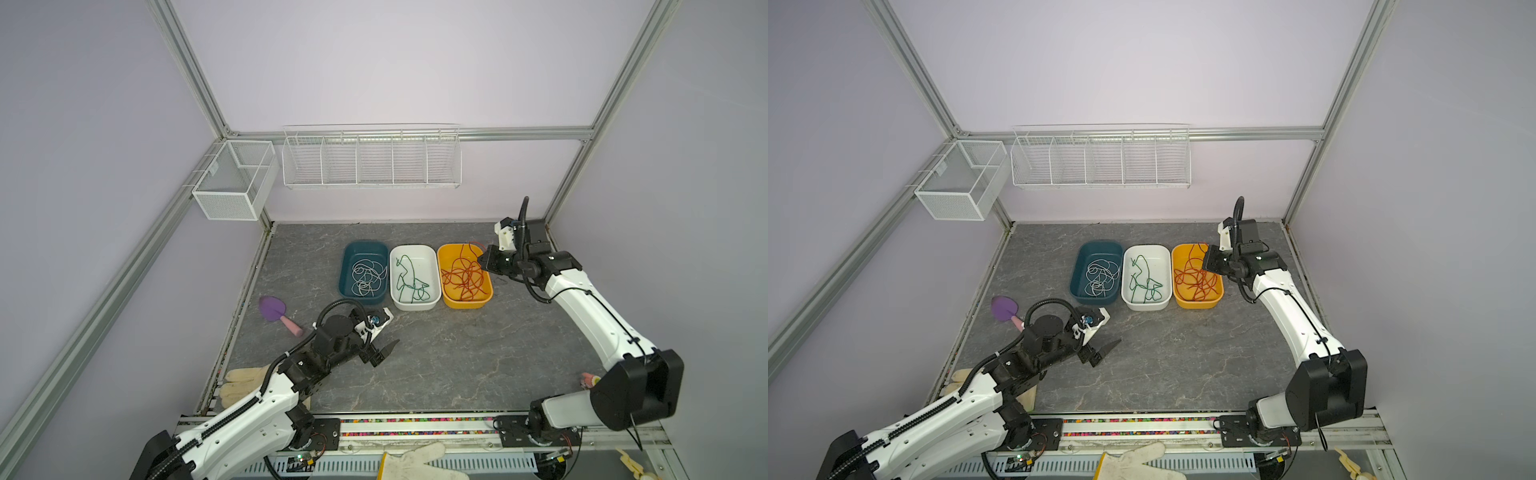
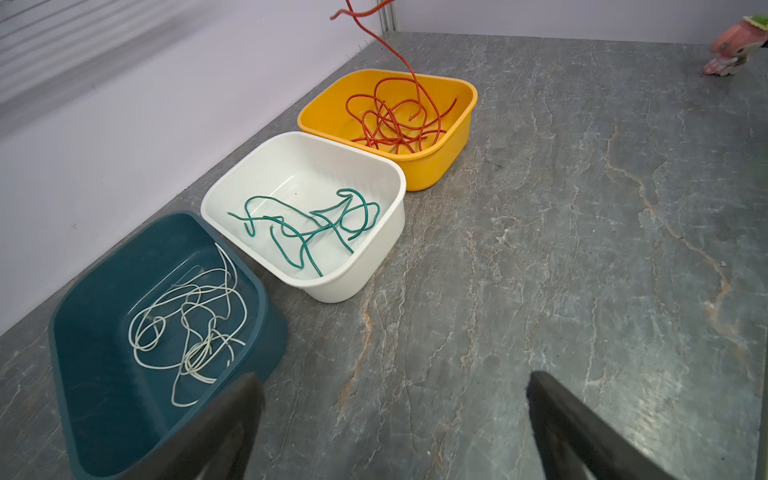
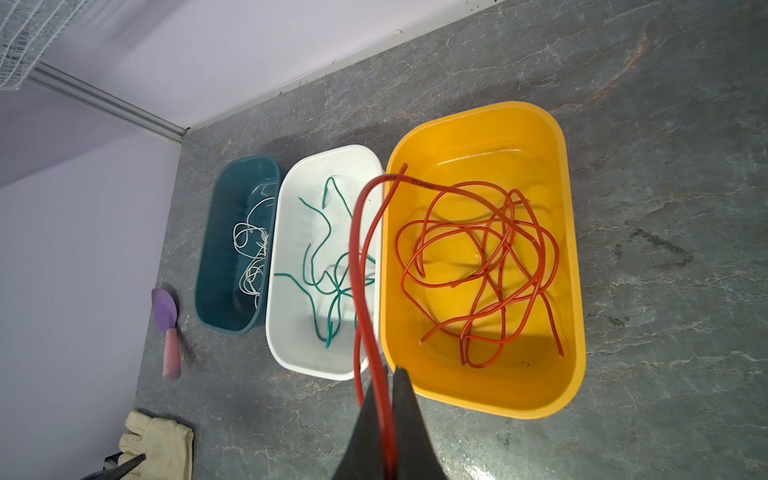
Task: Untangle the cables
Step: 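Carry red wire over yellow tub with right gripper while left gripper shifts, then lower the red wire into the yellow tub and open the right gripper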
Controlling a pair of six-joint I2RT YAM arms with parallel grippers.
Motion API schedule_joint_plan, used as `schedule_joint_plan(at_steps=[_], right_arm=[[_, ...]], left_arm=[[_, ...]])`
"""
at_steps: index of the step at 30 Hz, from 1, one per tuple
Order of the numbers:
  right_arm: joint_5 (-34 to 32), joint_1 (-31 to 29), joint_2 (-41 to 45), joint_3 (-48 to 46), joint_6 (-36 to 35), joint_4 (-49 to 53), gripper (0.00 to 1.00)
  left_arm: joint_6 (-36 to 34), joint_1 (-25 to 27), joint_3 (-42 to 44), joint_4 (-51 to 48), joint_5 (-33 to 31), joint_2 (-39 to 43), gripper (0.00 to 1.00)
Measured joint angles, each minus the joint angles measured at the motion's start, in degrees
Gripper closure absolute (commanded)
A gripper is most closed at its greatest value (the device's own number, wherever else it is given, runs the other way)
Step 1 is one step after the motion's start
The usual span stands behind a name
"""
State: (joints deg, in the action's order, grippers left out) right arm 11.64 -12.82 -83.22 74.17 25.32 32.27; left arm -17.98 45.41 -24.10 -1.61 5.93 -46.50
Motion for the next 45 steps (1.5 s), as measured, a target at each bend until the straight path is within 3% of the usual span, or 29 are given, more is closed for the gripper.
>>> schedule_joint_plan(at_steps=[19, 45], right_arm=[[0.4, 0.0, -13.5, 0.0, 1.7, -6.4, 0.93], [-0.1, -0.9, -22.0, -5.2, 1.9, -12.0, 0.93]], left_arm=[[-1.4, 0.7, 0.0, -0.1, -0.6, 0.0, 0.01], [-2.3, 1.1, 0.0, -0.5, -1.2, 0.0, 0.01]])
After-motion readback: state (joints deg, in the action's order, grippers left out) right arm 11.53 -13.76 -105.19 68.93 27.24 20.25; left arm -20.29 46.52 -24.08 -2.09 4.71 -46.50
